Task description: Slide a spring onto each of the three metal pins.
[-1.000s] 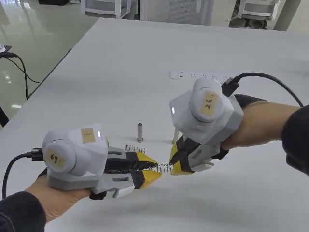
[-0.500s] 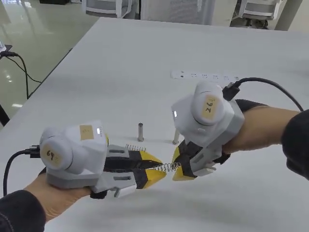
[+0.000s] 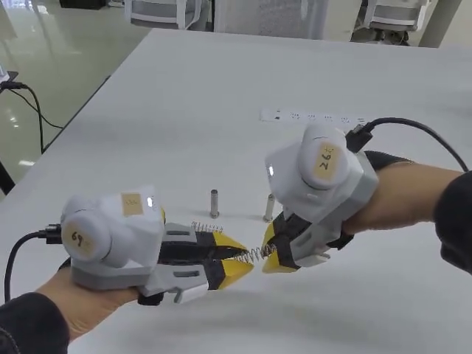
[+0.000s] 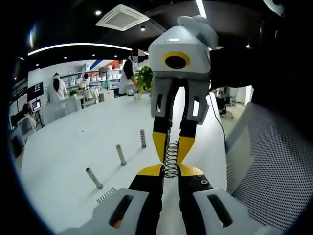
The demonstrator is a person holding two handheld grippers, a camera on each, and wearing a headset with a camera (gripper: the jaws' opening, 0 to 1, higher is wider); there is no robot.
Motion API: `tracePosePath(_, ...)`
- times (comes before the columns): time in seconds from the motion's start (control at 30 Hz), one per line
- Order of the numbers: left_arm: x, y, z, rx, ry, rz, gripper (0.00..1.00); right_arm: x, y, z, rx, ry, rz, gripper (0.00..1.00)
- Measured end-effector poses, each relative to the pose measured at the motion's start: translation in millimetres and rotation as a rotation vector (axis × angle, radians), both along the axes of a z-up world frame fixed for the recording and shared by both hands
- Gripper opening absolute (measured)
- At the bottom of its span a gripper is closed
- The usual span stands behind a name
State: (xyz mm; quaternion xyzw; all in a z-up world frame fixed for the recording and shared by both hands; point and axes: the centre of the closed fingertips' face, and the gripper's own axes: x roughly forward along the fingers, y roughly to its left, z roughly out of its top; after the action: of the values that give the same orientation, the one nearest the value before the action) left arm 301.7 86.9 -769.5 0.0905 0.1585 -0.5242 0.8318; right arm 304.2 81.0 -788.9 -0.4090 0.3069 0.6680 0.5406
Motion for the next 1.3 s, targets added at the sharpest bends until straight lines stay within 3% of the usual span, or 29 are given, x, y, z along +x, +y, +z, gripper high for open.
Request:
tracePosePath(0.47, -2.0, -0.7, -4.6, 0.028, -0.005, -0.016, 0.08, -10.0, 11.2, 17.9, 0.044, 0.043, -0.009, 0.13)
tracePosePath(1.3, -3.8, -2.1, -10.3, 0.021, 0.022, -0.022, 0.08, -18.2, 26.5, 23.9, 0.041, 0.045, 0.012, 0.13)
